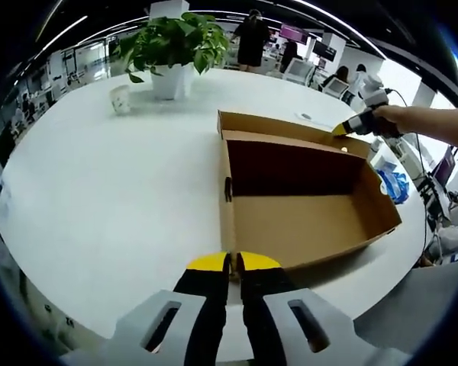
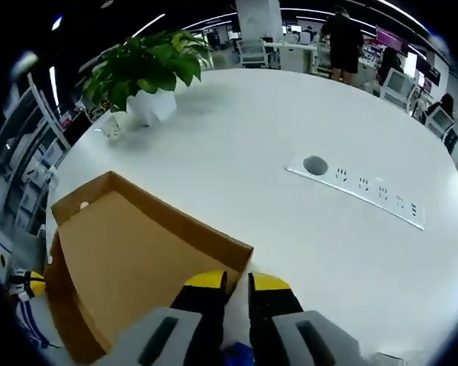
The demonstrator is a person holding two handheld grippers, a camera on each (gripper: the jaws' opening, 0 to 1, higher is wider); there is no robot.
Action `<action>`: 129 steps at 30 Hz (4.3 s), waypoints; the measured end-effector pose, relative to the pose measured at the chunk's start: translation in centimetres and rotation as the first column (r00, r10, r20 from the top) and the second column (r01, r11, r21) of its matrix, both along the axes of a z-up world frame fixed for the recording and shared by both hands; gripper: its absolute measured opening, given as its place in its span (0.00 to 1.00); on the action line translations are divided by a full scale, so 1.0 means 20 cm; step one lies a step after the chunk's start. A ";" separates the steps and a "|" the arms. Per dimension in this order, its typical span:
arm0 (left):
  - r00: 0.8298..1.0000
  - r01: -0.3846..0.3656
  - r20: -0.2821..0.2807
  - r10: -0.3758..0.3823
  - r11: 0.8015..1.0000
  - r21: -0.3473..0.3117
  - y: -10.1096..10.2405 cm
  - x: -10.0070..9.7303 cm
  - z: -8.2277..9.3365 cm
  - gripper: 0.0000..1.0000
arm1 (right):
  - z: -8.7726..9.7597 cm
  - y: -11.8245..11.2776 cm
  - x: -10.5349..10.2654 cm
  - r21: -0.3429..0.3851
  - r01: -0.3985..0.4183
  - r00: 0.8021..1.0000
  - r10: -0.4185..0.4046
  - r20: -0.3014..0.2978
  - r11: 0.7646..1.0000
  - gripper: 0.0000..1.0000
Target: Operate the shoe box by opening the lid, removing the specified soft item, and placing it in the target area until the item is outside and the box remains undamaged.
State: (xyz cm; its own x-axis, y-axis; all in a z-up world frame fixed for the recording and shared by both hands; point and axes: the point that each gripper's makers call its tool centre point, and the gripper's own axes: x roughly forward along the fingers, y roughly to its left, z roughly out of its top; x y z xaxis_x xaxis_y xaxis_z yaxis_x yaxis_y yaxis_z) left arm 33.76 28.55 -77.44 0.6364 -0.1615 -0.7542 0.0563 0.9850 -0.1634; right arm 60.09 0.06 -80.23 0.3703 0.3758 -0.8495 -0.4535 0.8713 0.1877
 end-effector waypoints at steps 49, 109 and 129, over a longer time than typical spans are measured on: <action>1.000 -0.004 0.012 0.004 1.000 -0.022 0.01 0.00 0.00 0.01 | 0.23 -0.03 -0.04 0.018 0.076 0.996 -0.077 0.042 0.997 0.00; 0.999 0.037 0.010 -0.037 0.999 -0.015 -0.05 -0.04 0.03 0.02 | 0.75 -0.04 -0.35 0.202 0.015 0.959 -0.071 0.273 0.979 0.00; 0.997 0.073 0.012 -0.073 0.997 -0.018 -0.05 -0.05 0.03 0.02 | 0.83 -0.04 -0.58 0.239 0.000 0.940 -0.082 0.330 0.971 0.00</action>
